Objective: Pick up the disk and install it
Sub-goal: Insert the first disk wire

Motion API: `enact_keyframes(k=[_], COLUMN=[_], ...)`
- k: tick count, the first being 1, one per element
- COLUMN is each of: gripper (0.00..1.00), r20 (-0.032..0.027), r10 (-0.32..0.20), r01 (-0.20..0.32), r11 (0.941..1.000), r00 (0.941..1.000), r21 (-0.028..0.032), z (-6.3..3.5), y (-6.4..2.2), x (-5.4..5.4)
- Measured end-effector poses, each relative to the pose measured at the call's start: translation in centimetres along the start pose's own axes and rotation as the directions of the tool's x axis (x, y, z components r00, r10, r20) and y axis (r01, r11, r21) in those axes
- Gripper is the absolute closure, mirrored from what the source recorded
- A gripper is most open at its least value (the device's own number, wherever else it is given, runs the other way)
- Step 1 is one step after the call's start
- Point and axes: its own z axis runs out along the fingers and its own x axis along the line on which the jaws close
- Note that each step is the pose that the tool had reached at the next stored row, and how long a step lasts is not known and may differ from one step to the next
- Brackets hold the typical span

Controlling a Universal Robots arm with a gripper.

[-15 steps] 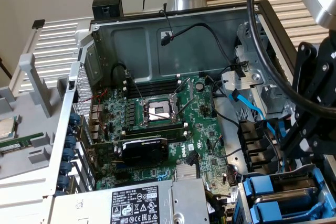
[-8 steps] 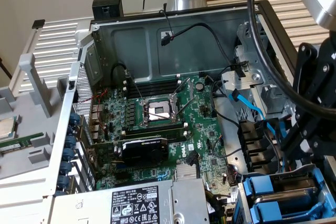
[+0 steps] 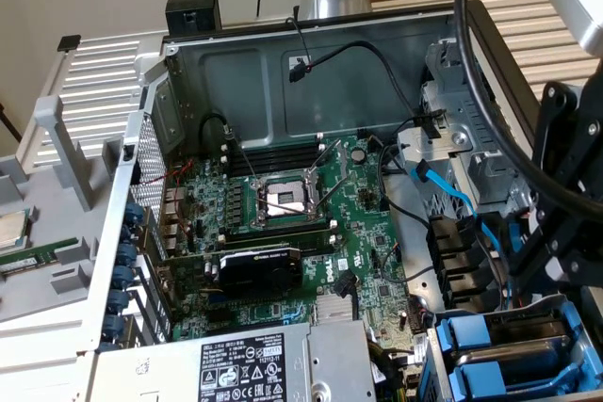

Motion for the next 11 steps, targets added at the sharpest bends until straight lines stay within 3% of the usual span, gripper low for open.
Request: enact_keyframes(k=[11], gripper=[0.84], r20=[-0.0024], r10=[0.000], r01=[0.000], r11=[1.0000], r00=[1.0000], r21=[-0.0001], z=[0.00], y=[-0.04], x=[0.00])
